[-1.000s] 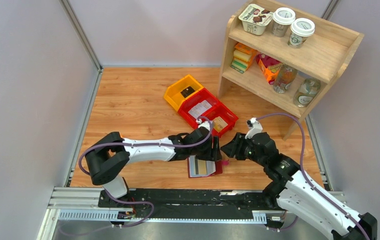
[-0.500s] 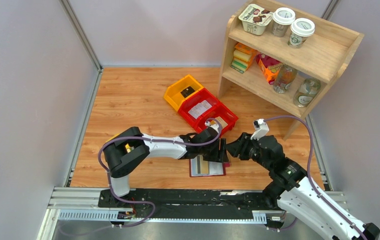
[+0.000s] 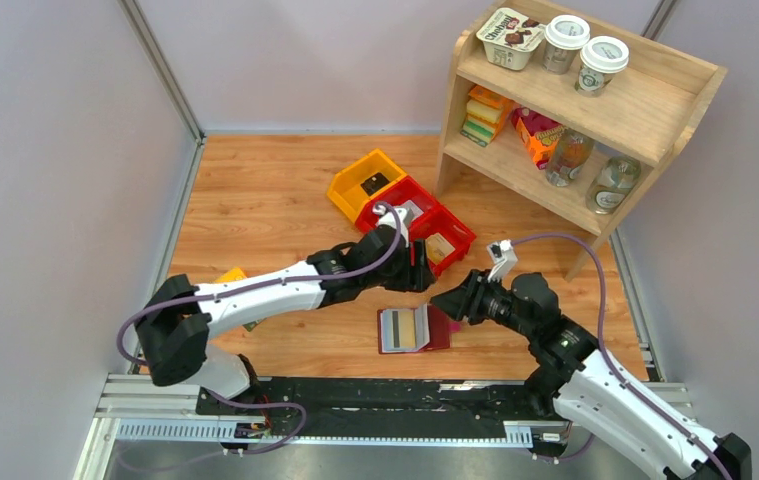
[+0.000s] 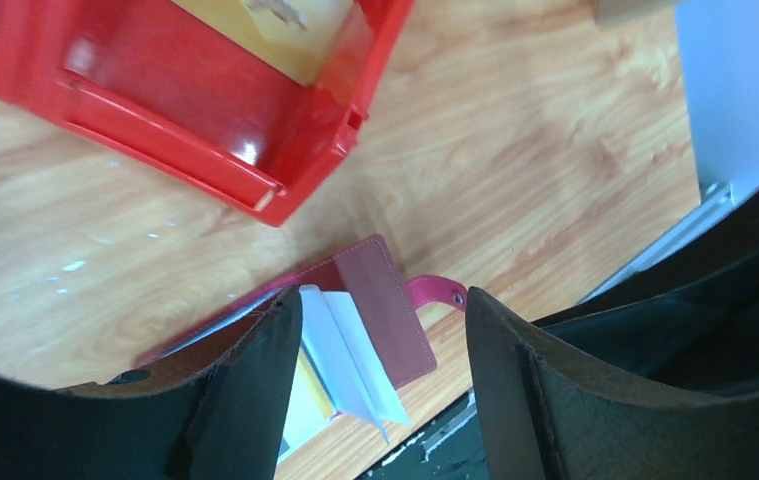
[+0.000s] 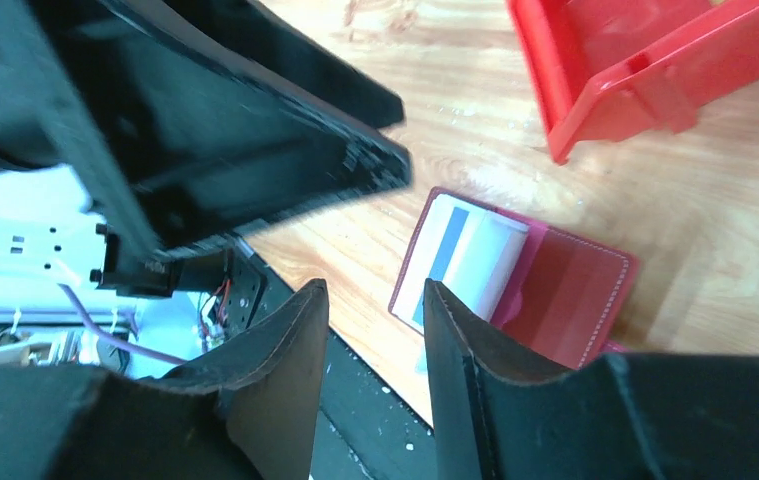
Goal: Take the credit cards out of the card holder
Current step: Remove the credit card from the card holder.
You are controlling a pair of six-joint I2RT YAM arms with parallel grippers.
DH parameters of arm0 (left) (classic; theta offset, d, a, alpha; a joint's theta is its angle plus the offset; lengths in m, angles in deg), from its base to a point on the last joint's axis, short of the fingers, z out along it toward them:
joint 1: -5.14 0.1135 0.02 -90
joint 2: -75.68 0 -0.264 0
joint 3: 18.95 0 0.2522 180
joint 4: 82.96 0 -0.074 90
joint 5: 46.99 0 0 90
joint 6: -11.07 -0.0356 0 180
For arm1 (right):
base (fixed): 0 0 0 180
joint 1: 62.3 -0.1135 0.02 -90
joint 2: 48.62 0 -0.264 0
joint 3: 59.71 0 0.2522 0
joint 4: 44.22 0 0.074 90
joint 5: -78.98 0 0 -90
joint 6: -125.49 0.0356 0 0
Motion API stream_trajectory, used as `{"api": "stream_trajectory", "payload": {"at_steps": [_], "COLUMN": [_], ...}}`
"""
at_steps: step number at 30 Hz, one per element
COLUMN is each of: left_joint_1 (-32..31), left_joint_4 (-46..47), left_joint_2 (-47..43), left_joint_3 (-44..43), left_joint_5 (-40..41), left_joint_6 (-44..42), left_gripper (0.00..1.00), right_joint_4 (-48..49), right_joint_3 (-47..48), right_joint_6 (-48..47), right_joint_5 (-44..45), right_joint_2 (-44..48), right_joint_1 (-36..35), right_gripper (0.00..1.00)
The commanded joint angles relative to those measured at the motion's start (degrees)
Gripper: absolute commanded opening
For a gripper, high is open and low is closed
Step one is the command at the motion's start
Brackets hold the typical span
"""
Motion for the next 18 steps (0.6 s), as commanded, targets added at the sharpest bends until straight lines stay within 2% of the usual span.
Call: {"api": "stream_trajectory", "payload": {"at_steps": [1, 4, 10, 14, 18], "left_joint_1": [0.53, 0.71, 1.24, 1.15, 1.32], "left_joint_4": [-4.68, -7.59, -10.67, -11.99, -12.52], "left_joint_2": [-7.04, -11.86, -18.73, -21.98, -25.59], "left_joint_3": [2.21, 6.86, 16.10, 20.58, 24.63], "left_joint_5": [6.78, 10.99, 12.67, 12.50, 13.11], "left_joint_6": [-1.10, 1.26, 6.27, 9.26, 11.81], "left_gripper": [0.69, 0.69, 0.69, 0.68, 0.66], "right_joint_4": [8.45, 10.56, 15.05, 14.61, 9.27], "right_joint_3": [0.05, 0.76, 1.89, 5.41, 11.90], "right_joint_6": [1.14, 1.49, 2.02, 0.79, -1.32], "right_joint_5": [-7.20, -9.23, -8.88, -8.18, -2.92], "right_joint_2": [-4.36, -8.75, -15.34, -21.93, -29.92], "right_joint_1": [-0.44, -1.05, -3.59, -7.02, -12.81], "right_gripper": [0.42, 0.41, 0.41, 0.40, 0.38]}}
